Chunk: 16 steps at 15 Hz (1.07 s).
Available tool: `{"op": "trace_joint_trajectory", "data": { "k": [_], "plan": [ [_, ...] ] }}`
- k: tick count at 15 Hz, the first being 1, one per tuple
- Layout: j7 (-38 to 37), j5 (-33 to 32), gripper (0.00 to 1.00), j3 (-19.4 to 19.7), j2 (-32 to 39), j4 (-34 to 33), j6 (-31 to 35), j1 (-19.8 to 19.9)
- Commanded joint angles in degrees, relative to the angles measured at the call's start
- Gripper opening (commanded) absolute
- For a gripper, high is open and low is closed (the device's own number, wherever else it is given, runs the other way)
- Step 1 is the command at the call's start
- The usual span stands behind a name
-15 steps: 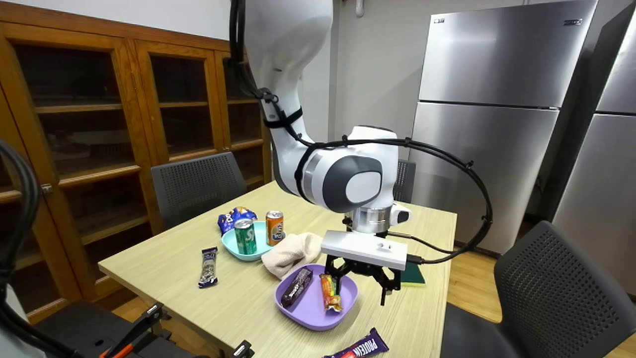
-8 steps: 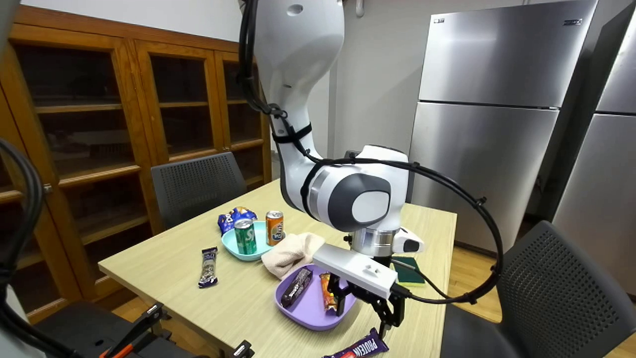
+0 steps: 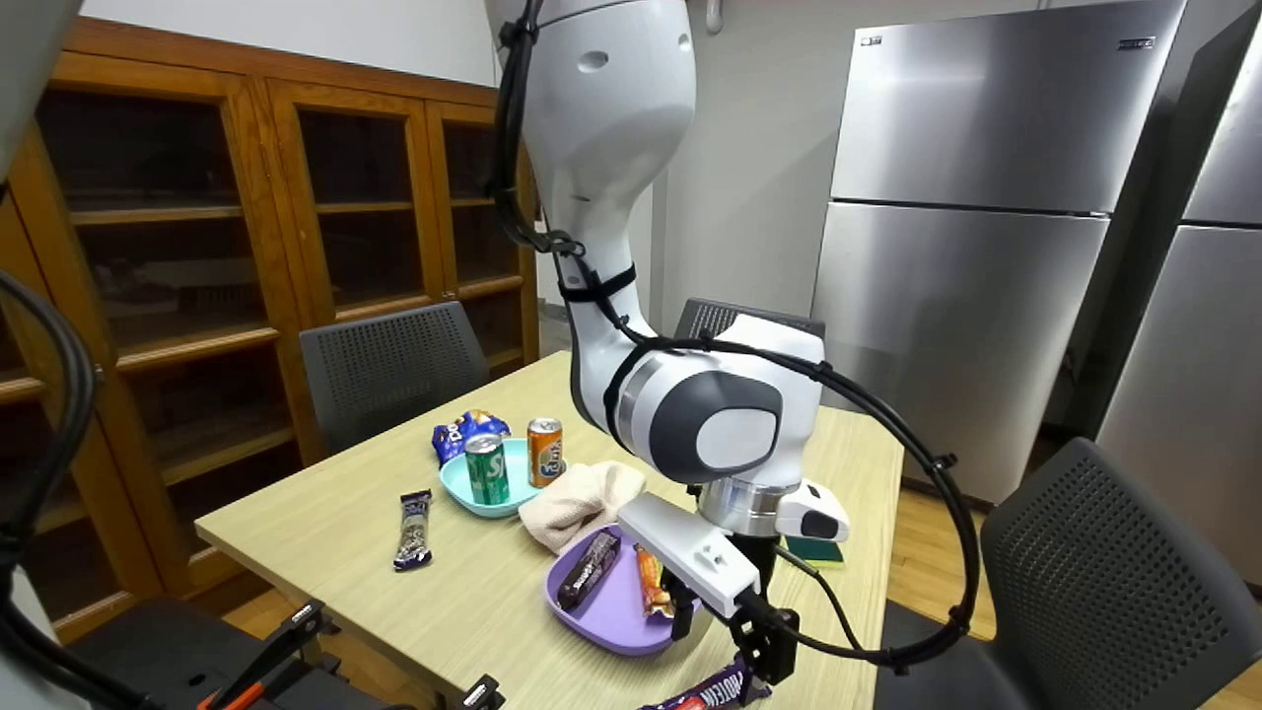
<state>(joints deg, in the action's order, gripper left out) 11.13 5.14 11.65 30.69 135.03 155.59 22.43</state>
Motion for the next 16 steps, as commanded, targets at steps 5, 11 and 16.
{"op": "trace_joint_trajectory", "data": {
  "k": [5, 11, 16],
  "plan": [
    [-2.58, 2.30, 1.00, -0.57, 2.09, -2.18, -0.75, 1.56],
    [-2.49, 2.13, 0.65, -0.43, 2.79, -2.55, -0.19, 1.64],
    [-2.43, 1.98, 0.27, -0.24, 2.85, -2.63, -0.35, 1.76]
  ]
}}
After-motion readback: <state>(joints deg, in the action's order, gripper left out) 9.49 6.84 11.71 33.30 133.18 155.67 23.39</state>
